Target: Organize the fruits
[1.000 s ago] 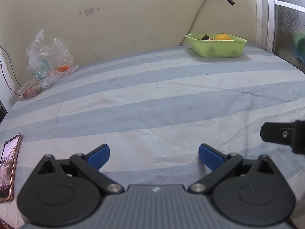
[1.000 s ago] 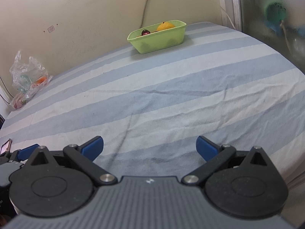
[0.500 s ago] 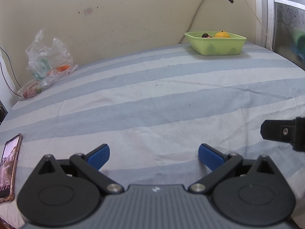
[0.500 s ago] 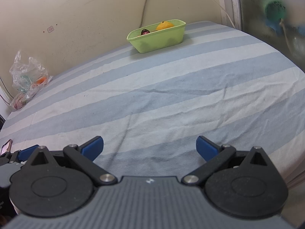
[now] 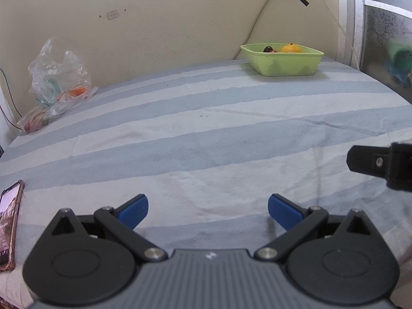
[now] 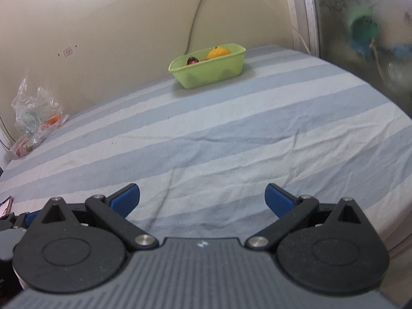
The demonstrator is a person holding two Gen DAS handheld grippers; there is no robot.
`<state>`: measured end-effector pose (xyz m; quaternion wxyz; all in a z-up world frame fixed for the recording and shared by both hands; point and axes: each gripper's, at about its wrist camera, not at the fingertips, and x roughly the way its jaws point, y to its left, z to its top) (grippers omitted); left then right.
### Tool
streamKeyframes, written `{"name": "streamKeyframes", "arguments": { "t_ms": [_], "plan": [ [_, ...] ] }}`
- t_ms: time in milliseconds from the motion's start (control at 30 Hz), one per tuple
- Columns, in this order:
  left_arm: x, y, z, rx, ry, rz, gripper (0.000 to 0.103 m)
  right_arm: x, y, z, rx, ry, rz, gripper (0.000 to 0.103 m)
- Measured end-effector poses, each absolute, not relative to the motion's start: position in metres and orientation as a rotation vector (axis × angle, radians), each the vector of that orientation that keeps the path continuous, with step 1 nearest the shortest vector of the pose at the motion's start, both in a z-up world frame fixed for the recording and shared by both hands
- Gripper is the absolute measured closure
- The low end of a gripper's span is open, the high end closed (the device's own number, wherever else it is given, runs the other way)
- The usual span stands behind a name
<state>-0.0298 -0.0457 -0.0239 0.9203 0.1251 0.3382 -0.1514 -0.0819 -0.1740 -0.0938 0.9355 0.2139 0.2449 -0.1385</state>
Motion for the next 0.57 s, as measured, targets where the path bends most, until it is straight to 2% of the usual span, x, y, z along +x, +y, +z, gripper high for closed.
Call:
{"name": "streamKeyframes", "arguments": {
  "t_ms": [567],
  "plan": [
    [-0.042, -0.052, 0.001, 0.224, 0.605, -0.367, 0.000, -0.091, -0.173, -0.083, 0.369, 0.373, -0.351, 0.000]
  ]
}}
